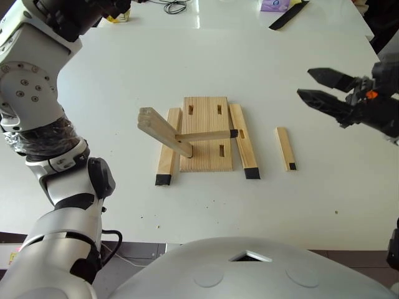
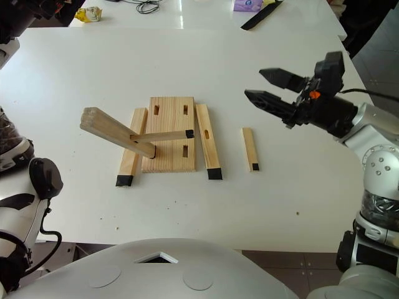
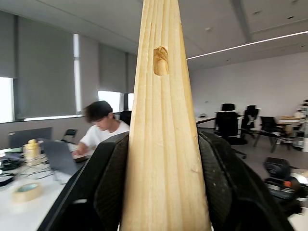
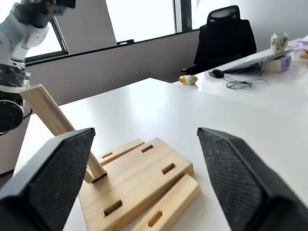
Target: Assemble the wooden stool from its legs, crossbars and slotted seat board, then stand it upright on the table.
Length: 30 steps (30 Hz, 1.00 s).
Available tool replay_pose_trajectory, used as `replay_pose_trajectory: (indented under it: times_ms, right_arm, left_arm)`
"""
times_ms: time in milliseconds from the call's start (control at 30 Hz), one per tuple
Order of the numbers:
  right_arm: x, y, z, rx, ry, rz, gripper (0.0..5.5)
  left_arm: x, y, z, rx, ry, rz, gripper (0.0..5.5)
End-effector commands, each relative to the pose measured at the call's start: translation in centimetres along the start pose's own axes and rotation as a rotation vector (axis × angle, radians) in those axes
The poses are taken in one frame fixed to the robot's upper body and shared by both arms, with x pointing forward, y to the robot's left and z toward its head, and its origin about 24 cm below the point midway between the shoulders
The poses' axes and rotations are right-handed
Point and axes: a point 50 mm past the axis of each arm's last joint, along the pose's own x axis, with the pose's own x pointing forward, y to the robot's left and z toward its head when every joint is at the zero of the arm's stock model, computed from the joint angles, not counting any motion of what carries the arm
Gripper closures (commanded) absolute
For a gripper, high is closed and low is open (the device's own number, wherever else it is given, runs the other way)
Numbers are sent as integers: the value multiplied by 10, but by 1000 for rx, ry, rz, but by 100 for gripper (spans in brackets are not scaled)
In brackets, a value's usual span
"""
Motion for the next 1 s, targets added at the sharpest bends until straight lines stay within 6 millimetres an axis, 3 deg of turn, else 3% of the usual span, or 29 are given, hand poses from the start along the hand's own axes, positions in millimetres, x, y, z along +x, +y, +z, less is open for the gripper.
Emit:
replay_pose_trajectory:
  times_ms: [33, 267, 433, 600, 1000]
  right_arm:
    - [20, 2, 29, -17, -78, 124, 158]
    - [47, 22, 53, -26, -106, 319, 158]
    - [60, 24, 53, -22, -90, 363, 158]
    - [67, 20, 52, -18, -71, 371, 158]
    - [80, 26, 71, -58, -60, 455, 158]
  left_arm:
    - [0, -17, -5, -71, 78, -207, 344]
    - [1, -14, -25, -126, 151, -252, 344]
    - [3, -17, -28, -139, 154, -288, 344]
    - [2, -22, -36, -157, 175, -319, 344]
    - [-1, -23, -48, -173, 204, -313, 344]
